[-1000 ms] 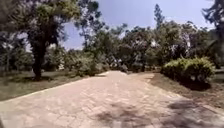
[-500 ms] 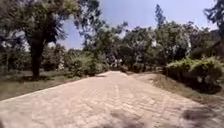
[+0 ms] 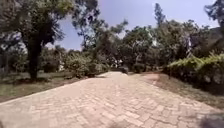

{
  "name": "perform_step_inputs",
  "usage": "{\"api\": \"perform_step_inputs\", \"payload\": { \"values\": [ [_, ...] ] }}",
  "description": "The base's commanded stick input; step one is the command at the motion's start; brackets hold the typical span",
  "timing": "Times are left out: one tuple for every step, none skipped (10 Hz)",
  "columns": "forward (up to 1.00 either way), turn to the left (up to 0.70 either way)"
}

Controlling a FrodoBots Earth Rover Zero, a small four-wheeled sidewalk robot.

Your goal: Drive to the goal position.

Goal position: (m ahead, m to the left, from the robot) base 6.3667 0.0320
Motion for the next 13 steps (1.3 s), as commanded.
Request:
{"api": "perform_step_inputs", "payload": {
  "values": [
    [0.70, 0.00],
    [0.70, 0.00],
    [0.70, 0.00],
    [0.70, 0.00],
    [0.70, 0.00],
    [0.70, 0.00],
    [0.70, 0.00],
    [0.70, 0.00],
    [0.70, 0.00],
    [0.70, 0.00],
    [0.70, 0.00],
    [0.70, 0.00],
    [0.70, 0.00]
  ]
}}
